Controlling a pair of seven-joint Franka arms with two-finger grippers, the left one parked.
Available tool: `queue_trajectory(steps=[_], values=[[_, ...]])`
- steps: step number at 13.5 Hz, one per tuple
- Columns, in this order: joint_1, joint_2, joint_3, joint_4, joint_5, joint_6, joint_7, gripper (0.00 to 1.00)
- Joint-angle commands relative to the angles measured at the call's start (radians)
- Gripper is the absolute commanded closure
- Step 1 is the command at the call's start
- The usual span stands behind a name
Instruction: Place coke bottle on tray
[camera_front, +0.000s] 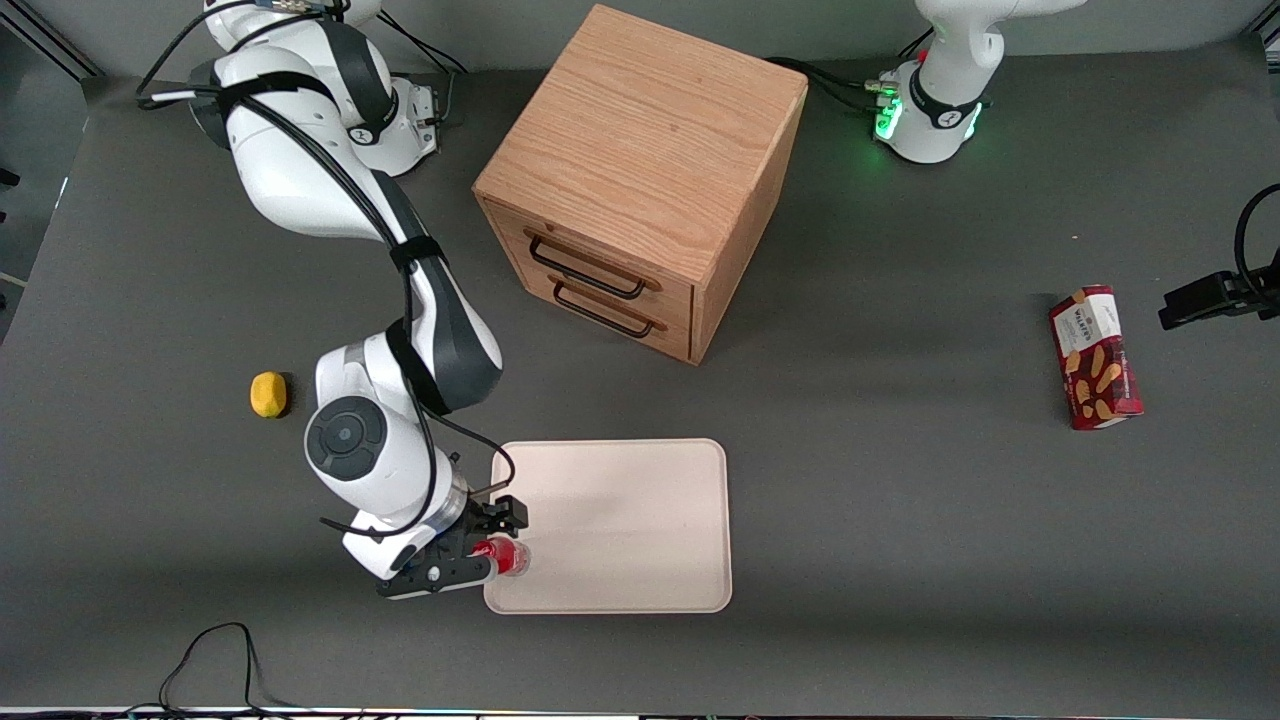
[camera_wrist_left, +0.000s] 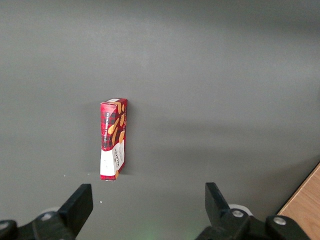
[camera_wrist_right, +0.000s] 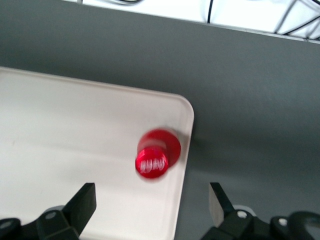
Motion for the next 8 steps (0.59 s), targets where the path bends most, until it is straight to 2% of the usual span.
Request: queue_trajectory(steps=[1, 5, 8], values=[[-0.003, -0.145, 0.001, -0.044, 0.005, -0.167, 0.019, 0.0], [-0.031, -0.438, 0.001, -0.243, 0.0, -0.29, 0.089, 0.0], [-0.123, -0.685, 0.005, -0.471, 0.008, -0.295, 0.04, 0.0]])
